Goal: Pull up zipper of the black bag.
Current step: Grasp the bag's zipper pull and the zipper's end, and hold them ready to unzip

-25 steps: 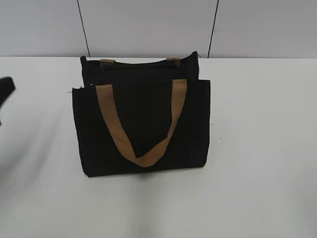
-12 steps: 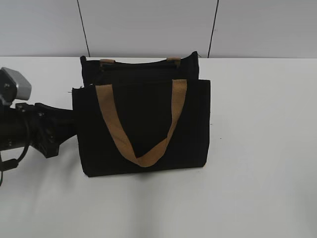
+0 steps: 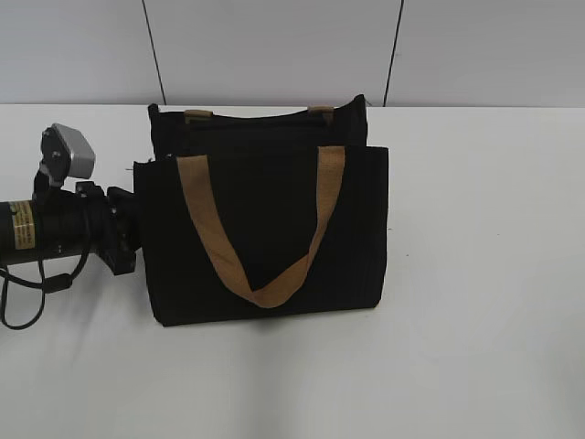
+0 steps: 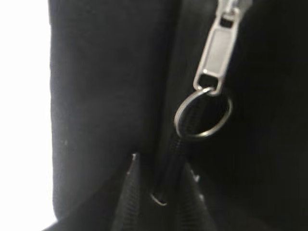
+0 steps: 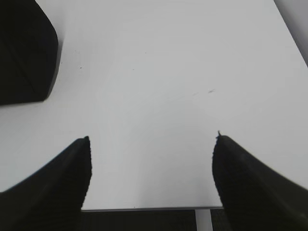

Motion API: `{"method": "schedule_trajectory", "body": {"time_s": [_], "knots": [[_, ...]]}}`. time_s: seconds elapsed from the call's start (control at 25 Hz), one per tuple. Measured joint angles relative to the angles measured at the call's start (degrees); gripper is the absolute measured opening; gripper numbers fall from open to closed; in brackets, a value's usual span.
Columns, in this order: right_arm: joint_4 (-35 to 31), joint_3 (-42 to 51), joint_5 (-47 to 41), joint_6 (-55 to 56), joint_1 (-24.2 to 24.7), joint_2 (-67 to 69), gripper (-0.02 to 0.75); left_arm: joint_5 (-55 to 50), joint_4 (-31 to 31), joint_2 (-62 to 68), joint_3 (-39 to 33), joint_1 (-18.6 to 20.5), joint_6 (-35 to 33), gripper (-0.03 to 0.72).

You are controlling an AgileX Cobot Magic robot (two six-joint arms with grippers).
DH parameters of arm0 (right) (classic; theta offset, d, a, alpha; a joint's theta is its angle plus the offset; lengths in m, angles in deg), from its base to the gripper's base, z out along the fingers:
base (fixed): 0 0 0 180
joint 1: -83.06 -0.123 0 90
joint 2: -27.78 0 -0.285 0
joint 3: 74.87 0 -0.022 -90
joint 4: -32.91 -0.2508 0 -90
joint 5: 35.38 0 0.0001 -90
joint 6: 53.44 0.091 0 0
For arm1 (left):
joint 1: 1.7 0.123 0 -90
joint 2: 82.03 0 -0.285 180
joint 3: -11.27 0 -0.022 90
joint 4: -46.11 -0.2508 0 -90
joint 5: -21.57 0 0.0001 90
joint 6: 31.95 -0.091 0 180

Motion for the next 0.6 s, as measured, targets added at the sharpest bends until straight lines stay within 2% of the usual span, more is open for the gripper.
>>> {"method": "schedule_trajectory", "body": {"time_s": [0.12,0.16,0.44,0.6], "knots": [[0.0,0.0,0.0,0.0,0.0,0.0,0.592,0.5,-1.0,0.8,0.2,0.0,0.0,0.034],[0.0,0.0,0.0,0.0,0.0,0.0,0.592,0.7,-1.4,0.8,0.2,0.0,0.0,0.02],[0.0,0.0,0.0,0.0,0.0,0.0,0.592,1.2,0.0,0.0,0.0,0.0,0.0,0.01],[0.0,0.0,0.0,0.0,0.0,0.0,0.592,-2.5,2.2,-5.6,-1.7,0.0,0.0,0.01]]}}
